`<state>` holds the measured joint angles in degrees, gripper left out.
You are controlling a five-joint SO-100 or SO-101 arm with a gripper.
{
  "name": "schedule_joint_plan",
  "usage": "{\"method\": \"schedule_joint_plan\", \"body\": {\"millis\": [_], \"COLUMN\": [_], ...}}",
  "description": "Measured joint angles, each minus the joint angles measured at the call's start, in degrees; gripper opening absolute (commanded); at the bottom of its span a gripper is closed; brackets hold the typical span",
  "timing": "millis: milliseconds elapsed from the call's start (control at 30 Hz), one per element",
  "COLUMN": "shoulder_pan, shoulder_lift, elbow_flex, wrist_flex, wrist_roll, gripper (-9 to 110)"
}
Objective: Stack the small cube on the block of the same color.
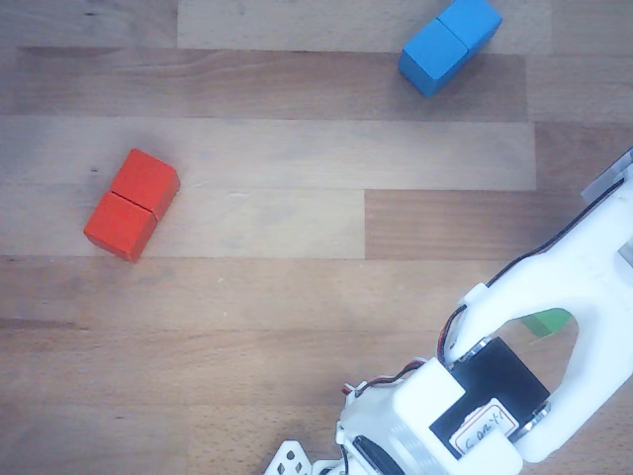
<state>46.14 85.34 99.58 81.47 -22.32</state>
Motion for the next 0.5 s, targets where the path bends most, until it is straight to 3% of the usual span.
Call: {"method": "schedule_joint_plan", "body": {"millis": [233, 500], "shoulder_pan": [0.18, 0.18], "shoulder_lift": [0.00, -0.35], "elbow_flex": [0.00, 0.09], "wrist_flex": [-0.62, 0.18], "wrist_roll": [0.00, -2.29], "gripper": [5, 21]}}
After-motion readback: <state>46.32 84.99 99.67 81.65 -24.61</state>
